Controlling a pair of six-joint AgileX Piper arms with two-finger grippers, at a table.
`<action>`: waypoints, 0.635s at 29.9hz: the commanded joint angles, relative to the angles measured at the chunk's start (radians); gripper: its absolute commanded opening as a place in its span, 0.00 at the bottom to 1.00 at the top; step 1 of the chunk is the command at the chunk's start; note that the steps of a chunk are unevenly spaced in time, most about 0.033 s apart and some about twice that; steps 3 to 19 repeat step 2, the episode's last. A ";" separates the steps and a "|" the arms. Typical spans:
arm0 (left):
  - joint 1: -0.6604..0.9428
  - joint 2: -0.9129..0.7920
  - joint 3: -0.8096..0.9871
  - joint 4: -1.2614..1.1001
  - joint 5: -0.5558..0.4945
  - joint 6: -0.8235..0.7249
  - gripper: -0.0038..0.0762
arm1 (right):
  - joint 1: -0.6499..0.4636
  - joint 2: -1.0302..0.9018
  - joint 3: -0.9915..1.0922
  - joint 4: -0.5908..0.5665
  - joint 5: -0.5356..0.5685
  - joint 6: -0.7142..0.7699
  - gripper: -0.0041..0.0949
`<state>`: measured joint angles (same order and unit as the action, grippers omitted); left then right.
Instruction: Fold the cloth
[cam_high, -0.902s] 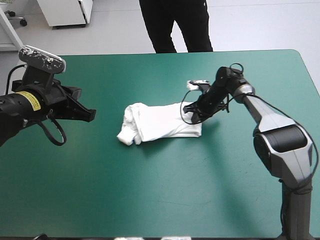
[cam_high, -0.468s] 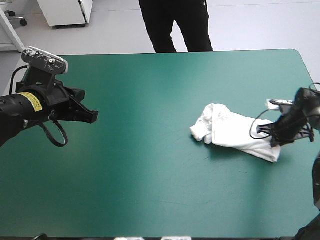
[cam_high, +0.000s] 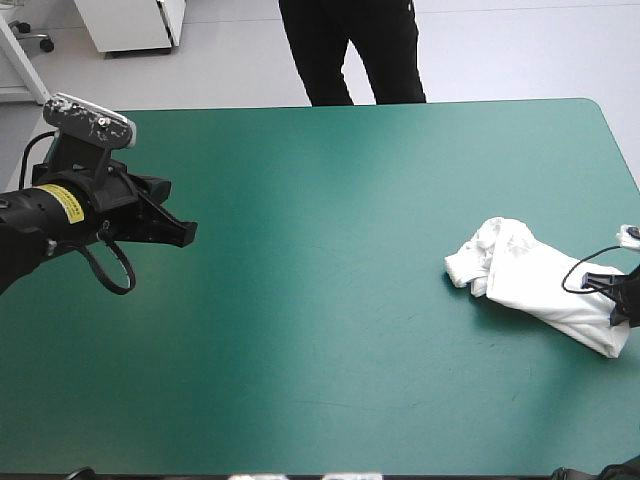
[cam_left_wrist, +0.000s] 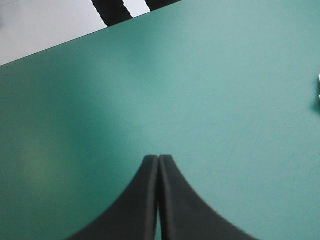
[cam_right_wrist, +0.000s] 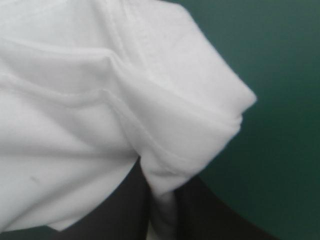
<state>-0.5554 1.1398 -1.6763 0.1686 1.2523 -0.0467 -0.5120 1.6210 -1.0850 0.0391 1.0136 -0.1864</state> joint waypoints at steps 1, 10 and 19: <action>0.000 -0.017 -0.027 0.001 0.035 -0.009 0.04 | -0.013 -0.056 -0.019 -0.039 0.015 0.009 0.35; 0.000 -0.017 -0.027 0.001 0.035 -0.009 0.04 | -0.013 -0.064 -0.021 -0.039 0.017 0.009 0.45; 0.000 -0.017 -0.027 0.001 0.035 -0.009 0.04 | -0.013 -0.064 -0.021 -0.039 0.017 0.009 0.45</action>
